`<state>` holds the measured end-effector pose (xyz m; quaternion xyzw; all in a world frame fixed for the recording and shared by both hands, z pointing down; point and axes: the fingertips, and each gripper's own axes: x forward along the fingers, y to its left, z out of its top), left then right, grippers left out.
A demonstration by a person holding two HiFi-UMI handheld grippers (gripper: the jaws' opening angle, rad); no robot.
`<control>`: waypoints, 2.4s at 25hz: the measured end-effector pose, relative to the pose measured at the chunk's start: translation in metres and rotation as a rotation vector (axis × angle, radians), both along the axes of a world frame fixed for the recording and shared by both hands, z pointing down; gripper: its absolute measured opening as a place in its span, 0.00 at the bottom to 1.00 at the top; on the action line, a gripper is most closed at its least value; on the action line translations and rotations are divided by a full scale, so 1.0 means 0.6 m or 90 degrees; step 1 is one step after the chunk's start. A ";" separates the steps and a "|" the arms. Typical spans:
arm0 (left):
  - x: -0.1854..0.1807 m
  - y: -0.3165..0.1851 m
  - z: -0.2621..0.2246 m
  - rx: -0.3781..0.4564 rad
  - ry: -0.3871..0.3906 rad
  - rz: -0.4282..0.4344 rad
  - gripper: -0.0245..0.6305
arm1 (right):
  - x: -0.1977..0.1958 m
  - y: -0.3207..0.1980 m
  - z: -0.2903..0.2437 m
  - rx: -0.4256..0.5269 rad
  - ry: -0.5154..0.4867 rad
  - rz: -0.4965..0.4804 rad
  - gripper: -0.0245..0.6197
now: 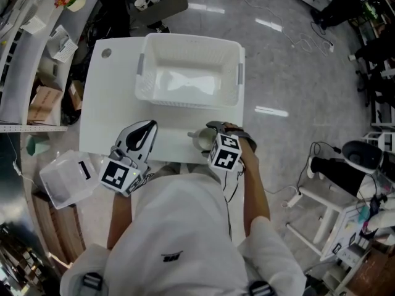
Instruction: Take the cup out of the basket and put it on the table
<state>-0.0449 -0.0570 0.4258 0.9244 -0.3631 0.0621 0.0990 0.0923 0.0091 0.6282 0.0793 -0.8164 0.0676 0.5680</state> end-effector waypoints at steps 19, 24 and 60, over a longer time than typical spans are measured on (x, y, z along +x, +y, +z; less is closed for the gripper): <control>-0.001 0.001 0.002 -0.003 -0.009 0.001 0.05 | 0.001 -0.012 0.076 0.043 0.027 0.019 0.70; -0.001 0.000 0.004 -0.004 -0.010 0.000 0.05 | 0.004 -0.011 0.095 0.057 0.042 0.012 0.70; 0.011 0.000 0.022 -0.019 -0.017 0.015 0.05 | -0.020 -0.014 0.131 0.038 -0.008 0.024 0.70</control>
